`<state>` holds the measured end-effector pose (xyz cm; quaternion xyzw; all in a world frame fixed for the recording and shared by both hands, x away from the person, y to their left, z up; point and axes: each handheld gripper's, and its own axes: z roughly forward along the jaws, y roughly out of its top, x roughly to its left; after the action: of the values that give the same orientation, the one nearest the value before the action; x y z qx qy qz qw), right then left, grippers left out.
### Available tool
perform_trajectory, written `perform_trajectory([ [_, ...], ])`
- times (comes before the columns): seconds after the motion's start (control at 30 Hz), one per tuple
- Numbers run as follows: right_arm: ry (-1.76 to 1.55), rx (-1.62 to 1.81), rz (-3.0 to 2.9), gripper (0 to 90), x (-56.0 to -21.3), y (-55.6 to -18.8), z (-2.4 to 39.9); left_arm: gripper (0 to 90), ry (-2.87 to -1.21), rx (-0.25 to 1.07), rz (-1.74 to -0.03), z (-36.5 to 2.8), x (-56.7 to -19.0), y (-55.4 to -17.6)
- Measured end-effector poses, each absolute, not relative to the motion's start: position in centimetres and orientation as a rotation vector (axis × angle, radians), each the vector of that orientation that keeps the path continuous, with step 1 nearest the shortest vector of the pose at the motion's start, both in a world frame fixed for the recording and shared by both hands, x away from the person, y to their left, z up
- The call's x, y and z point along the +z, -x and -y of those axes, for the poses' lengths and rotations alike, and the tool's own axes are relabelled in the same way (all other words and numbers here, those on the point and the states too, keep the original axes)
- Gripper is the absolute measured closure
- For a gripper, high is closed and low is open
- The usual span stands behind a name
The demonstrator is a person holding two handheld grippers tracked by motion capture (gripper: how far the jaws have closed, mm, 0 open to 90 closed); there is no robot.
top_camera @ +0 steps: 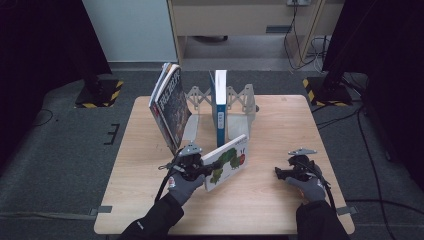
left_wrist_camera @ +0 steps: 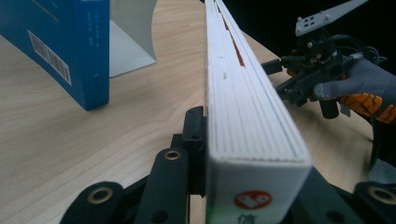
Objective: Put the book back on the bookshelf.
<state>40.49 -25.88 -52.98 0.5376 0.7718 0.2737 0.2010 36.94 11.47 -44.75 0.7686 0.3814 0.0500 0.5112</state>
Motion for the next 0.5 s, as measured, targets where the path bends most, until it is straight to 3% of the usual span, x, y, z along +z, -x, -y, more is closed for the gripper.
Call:
perform_trajectory([
  [0.5,-1.492,0.854,-2.078,0.3,-54.0,-40.3,25.7,74.9,-1.773,0.228,-0.963,-9.8,-43.2,-38.4],
])
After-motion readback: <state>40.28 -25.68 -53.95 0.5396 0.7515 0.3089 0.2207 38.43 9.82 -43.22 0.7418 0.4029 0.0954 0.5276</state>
